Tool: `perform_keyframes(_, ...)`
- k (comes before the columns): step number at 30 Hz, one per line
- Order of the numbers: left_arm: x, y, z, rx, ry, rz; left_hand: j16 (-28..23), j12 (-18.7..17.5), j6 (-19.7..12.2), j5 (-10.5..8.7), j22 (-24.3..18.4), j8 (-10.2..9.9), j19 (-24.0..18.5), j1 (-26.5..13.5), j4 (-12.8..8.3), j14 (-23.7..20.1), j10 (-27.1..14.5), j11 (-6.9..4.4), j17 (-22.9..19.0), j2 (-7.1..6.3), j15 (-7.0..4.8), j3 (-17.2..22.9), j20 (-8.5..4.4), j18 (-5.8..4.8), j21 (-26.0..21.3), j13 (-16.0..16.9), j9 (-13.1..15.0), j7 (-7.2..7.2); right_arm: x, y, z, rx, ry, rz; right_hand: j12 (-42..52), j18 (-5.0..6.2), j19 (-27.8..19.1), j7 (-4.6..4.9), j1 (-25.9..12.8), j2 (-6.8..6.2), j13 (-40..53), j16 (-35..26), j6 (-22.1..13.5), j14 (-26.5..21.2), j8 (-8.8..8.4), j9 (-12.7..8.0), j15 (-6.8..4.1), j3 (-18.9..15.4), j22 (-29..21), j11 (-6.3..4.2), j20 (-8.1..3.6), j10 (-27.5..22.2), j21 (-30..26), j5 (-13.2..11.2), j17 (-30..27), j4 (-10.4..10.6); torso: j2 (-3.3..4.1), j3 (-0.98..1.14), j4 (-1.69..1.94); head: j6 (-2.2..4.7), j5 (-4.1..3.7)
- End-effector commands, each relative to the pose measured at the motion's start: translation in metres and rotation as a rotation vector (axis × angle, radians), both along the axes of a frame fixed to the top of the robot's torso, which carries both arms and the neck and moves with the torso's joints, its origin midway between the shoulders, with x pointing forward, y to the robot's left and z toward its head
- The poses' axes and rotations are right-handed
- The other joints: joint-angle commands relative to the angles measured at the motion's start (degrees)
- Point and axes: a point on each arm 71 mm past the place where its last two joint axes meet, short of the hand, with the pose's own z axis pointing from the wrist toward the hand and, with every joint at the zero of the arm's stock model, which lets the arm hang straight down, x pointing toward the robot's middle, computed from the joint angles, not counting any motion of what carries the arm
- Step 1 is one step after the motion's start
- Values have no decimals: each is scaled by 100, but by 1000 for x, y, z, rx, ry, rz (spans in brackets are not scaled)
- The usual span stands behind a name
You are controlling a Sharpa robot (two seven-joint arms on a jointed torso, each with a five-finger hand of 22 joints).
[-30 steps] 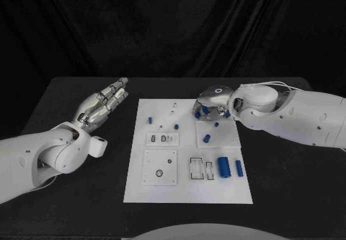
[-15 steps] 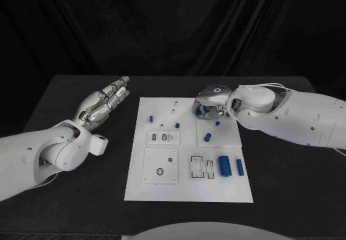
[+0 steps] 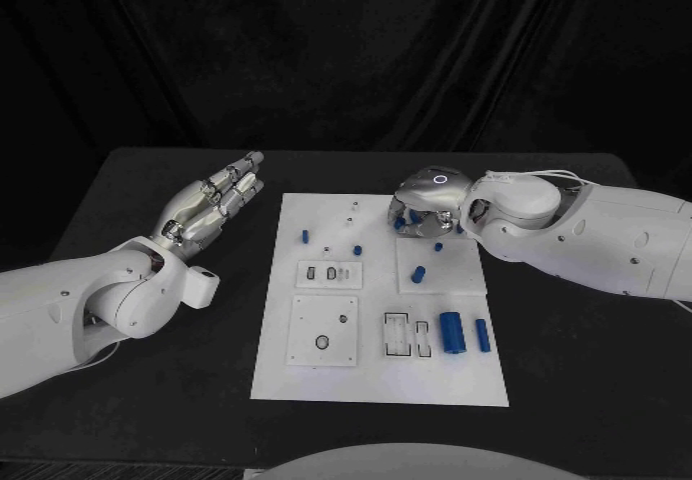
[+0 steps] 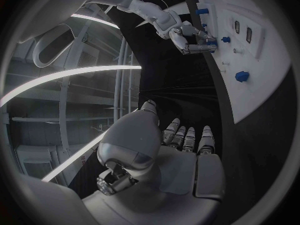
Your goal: Assemble the parts on the task board
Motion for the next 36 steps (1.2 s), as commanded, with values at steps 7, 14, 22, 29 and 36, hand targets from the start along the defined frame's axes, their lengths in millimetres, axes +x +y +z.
perform_keyframes(7,-4,-2,15,-104,-187,-55,-21,-16,46,152,-9,-33,3,138,-47,-2,8,40,-9,-3,29,73,49,20,-19,2,7,16,4,23,29,24,-55,48,-66,40,-108,-9,-49,3,-14,34,-25,-18,-71,7,-6,-12,73,-268,18,292,55,-76,10,82,7,-12,21,18,-43)
perform_keyframes(14,-2,-3,15,-104,-185,-59,-21,-15,72,185,-9,-28,3,160,-59,-2,9,35,-9,1,28,85,50,23,-19,2,11,28,11,41,31,-1,-40,63,-77,41,-166,3,-86,-44,-13,38,-116,-43,-149,-7,3,-17,128,-257,31,275,80,-84,12,127,22,-7,34,100,-38)
perform_keyframes(22,0,-6,14,-108,-183,-69,-21,-11,91,206,-9,-25,3,175,-66,-2,11,40,-9,7,30,95,53,25,-19,3,13,42,24,58,29,-12,-29,61,-83,43,-199,39,-94,-82,-14,58,-212,-43,-229,-27,13,0,183,-241,42,242,113,-69,22,158,33,-6,43,140,-37)
perform_keyframes(29,0,-9,14,-111,-184,-76,-21,-6,131,251,-9,-17,3,204,-83,-2,15,54,-9,19,38,115,60,26,-19,5,18,69,34,63,27,-19,-33,47,-86,44,-214,42,-87,-95,-15,63,-242,-50,-256,-34,17,13,204,-236,46,223,125,-60,25,163,24,-3,33,128,-16)
perform_keyframes(36,0,-9,14,-112,-183,-78,-21,-3,162,271,-9,-9,3,217,-91,-2,17,59,-9,26,41,124,63,26,-19,6,23,87,37,63,26,-11,-46,38,-93,43,-240,42,-72,-109,-18,63,-242,-70,-268,-34,25,33,230,-224,53,176,137,-39,27,164,24,2,15,118,5)
